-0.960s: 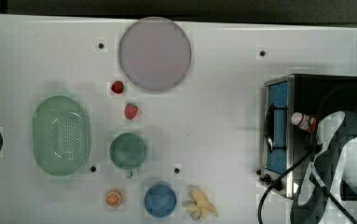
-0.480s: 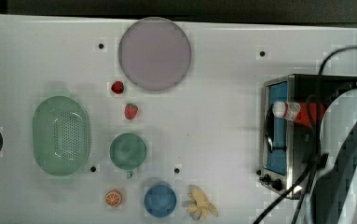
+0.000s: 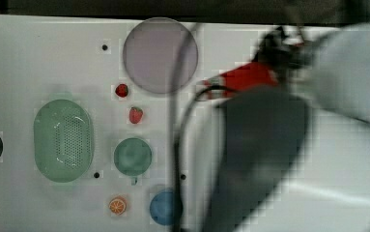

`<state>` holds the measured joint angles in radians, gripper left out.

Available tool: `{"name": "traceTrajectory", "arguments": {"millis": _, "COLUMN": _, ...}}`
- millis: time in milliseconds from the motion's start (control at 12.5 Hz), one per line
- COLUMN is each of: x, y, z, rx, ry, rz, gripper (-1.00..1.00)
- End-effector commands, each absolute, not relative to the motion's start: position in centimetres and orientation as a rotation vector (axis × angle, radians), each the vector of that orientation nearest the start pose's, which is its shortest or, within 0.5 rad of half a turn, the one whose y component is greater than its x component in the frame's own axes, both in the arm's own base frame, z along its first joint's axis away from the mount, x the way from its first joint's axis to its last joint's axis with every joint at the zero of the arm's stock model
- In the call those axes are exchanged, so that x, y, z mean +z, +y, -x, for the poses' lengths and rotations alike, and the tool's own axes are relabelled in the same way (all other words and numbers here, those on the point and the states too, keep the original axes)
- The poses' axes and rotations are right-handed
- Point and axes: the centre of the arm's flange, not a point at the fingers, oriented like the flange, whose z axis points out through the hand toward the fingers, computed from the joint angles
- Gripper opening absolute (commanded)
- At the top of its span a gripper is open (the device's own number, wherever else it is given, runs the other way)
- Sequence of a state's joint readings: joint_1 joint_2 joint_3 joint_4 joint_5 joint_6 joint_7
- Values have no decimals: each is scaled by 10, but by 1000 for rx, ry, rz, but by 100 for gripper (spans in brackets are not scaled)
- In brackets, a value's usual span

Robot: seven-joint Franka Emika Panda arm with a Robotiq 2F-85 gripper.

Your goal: Pick Ketchup from oven and place it on table.

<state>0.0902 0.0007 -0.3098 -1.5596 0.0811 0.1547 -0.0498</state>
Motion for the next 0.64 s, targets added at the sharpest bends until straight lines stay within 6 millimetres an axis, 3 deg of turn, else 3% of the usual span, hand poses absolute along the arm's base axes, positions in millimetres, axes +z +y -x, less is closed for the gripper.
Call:
{"name": "traceTrajectory", "arguments": {"millis": 80, "x": 582, "y": -40, "z": -575, "rx": -17, "ry": 1226, "rz": 2823, "gripper": 29}}
{"name": "traceTrajectory", "arguments": {"millis": 320, "x": 511, "y": 4, "z": -565, "rx": 172, "ry": 1332, "rz": 2855, "gripper": 29}}
{"name": "traceTrajectory", "arguments": {"millis": 480, "x": 456, "y": 17, "z": -553, "rx": 243, "ry": 1438, "rz": 2839, "gripper": 29}}
{"name": "traceTrajectory", "arguments": {"millis": 640, "x": 398, "y": 15, "z": -543, "rx": 235, "ry": 1468, "rz": 2827, "gripper": 29}}
